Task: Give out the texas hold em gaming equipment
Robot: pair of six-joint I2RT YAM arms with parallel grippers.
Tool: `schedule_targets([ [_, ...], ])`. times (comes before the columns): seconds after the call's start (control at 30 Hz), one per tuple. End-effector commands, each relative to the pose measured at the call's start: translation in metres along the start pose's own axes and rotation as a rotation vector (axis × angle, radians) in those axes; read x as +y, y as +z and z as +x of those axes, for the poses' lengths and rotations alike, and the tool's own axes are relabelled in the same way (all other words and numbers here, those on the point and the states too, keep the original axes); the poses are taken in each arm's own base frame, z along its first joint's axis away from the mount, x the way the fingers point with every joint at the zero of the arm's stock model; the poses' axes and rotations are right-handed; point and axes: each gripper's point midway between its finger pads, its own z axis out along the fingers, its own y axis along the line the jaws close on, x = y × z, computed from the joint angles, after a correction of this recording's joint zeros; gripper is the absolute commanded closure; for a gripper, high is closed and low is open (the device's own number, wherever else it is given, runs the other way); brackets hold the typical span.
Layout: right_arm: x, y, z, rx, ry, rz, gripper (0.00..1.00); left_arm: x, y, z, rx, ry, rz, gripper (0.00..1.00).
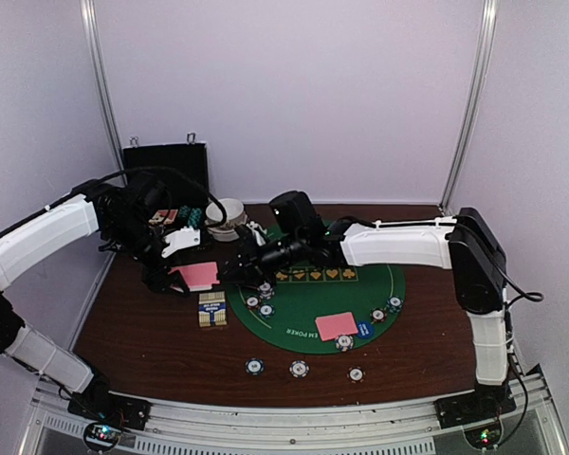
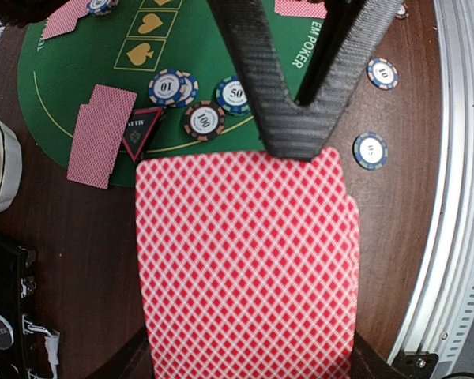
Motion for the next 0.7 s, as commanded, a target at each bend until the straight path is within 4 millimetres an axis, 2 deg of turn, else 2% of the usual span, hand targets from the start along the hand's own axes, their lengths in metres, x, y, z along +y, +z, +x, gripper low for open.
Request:
schedule_targets([
  [0.0, 0.026, -0.011, 0.001, -0.035, -0.025, -0.064, 0.93, 0.007, -0.008, -0.01, -0.052, 0.027, -0.051, 1.0],
  [0.43, 0.042, -0.02, 0.003, -0.06, -0.009, -0.141, 1.0, 0.009, -0.007, -0.008, -0.04, 0.025, -0.057, 1.0],
  [0.67, 0.032, -0.024, 0.007, -0.061, 0.004, -0.122, 1.0, 0.009, -0.007, -0.008, -0.041, 0.024, -0.056, 1.0],
])
